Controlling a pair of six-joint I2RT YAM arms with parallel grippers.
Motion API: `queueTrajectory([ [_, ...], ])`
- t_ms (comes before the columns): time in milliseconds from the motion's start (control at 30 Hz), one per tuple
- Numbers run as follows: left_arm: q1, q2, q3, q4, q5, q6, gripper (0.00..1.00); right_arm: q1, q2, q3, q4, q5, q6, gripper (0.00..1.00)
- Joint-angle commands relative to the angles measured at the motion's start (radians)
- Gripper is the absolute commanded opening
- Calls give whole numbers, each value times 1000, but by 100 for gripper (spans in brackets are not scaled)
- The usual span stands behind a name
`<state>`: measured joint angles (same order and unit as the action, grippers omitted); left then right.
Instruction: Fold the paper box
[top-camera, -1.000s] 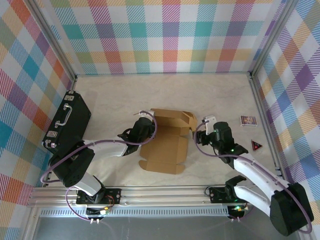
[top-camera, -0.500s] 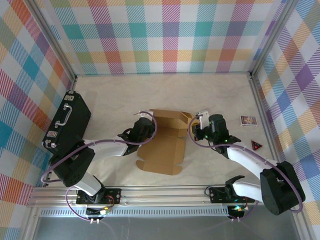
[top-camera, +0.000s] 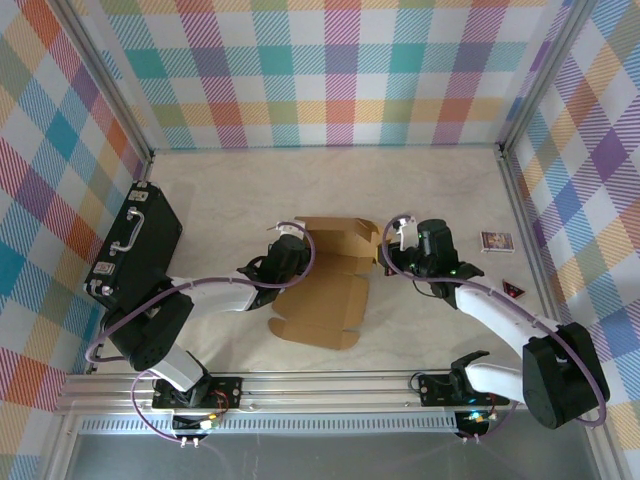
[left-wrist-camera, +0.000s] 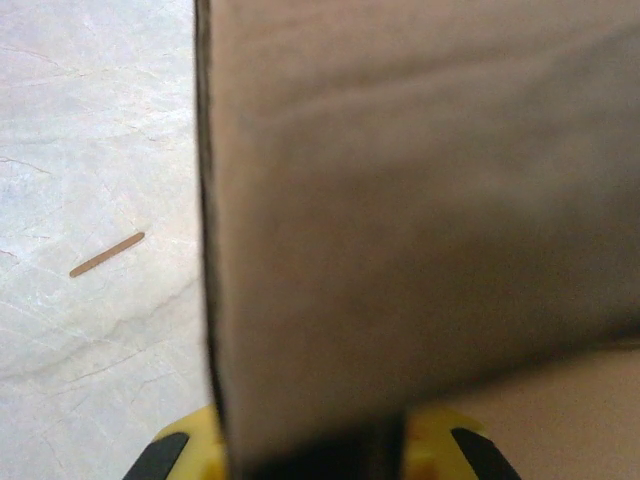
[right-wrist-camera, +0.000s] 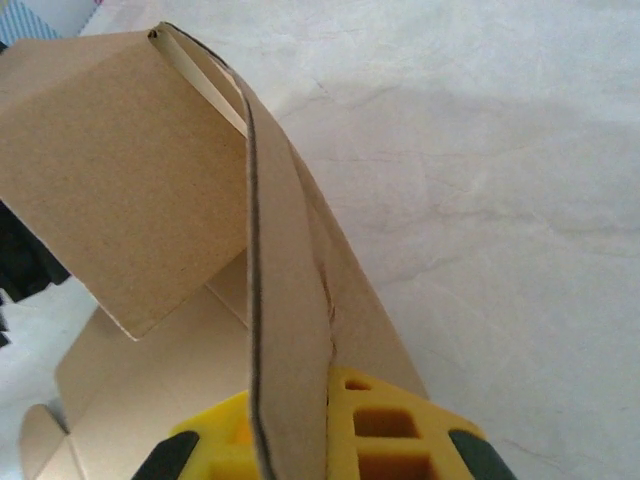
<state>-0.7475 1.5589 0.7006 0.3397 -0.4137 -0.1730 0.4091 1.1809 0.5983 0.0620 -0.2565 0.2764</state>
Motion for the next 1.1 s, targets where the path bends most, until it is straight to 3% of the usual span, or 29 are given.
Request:
queueTrajectory([
  [0, -14, 10, 32, -5, 53, -17, 0, 15, 20, 48, 102, -159, 123, 1],
  [100, -18, 12, 36, -9, 55, -19, 0, 23, 47, 45, 146, -180, 152, 1],
  [300, -21, 1, 46, -64, -14, -37, 0, 27, 16, 47, 54, -183, 1, 6],
  [467, -21, -13, 36, -58, -12, -38, 0, 23, 2, 16, -36, -46, -142, 10],
  [500, -21, -13, 36, -58, -11, -38, 0, 23, 3, 13, -45, -36, -160, 14],
  [567, -21, -14, 34, -56, -11, -36, 0, 22, 5, 13, -55, -3, -179, 37],
  [600, -21, -14, 33, -56, -12, -36, 0, 22, 3, 14, -52, 8, -178, 44],
  [767, -21, -17, 35, -66, -19, -24, 0, 21, -68, 34, -65, 30, -151, 67],
  [867, -21, -17, 36, -65, -20, -18, 0, 20, -124, 32, -67, 71, -147, 73],
  [1067, -21, -14, 39, -61, -9, -13, 0, 17, -83, 91, -69, 156, -164, 71],
])
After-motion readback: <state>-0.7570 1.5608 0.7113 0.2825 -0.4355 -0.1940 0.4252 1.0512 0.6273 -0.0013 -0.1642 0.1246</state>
